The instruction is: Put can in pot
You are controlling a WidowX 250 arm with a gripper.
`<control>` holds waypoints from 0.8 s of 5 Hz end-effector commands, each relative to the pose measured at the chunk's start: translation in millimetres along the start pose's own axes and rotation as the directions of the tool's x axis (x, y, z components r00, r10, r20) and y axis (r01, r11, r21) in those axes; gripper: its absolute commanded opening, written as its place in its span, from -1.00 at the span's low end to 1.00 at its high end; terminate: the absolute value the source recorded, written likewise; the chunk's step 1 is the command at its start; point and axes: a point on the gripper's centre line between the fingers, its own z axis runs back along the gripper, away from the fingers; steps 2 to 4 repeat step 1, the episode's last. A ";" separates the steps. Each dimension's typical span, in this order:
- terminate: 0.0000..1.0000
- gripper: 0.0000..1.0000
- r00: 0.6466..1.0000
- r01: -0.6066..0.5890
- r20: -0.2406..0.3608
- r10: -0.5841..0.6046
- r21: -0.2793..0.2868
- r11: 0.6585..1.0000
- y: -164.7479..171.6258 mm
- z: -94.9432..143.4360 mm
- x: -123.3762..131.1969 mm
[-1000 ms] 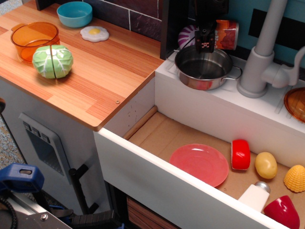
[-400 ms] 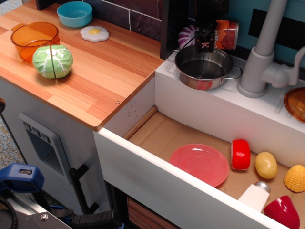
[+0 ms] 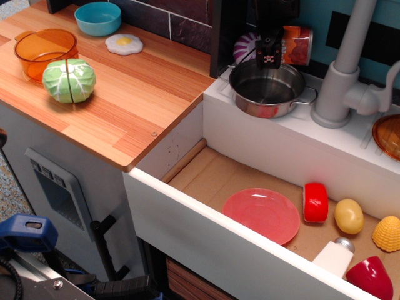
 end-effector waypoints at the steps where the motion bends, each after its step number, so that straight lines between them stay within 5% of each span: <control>1: 1.00 1.00 1.000 -0.005 0.031 0.003 0.061 0.998 17.8 17.2 5.7; 4: 1.00 1.00 1.000 -0.005 0.031 0.003 0.061 0.998 17.8 17.2 5.7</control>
